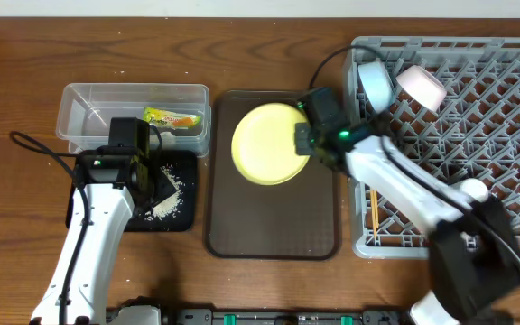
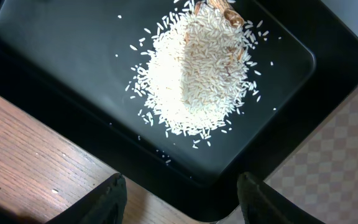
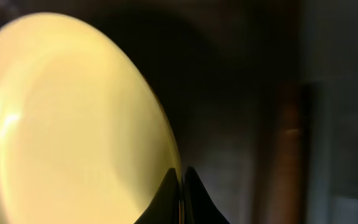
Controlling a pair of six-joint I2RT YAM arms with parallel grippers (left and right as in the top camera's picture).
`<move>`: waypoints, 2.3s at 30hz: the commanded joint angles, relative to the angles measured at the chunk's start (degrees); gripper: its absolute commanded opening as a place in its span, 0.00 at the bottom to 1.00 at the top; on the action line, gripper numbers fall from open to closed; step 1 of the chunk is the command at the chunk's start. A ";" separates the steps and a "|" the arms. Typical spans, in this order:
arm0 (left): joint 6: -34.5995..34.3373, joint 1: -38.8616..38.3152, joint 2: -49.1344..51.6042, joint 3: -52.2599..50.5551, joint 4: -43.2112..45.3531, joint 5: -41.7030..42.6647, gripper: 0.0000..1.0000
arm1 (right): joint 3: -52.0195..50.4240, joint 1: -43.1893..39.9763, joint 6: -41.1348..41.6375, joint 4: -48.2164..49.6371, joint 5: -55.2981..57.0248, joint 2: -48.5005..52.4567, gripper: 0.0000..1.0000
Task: Sort waste into correct bins and load items into the dishwasher rack
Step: 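Lift the yellow plate and stand it upright in the dish rack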
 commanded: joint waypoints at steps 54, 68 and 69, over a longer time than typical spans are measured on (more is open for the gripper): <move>1.31 0.31 -0.44 -0.04 0.87 -0.11 0.72 | 0.09 -23.17 -18.91 -11.76 10.73 -28.06 0.76; 23.21 -4.24 -0.42 -0.07 -2.80 13.51 0.72 | 0.07 -30.14 -14.14 -27.10 -18.34 -29.64 0.99; 23.10 -4.35 -0.44 -0.11 -4.17 13.49 0.72 | 0.04 -30.12 -14.14 -28.17 -18.16 -29.79 0.99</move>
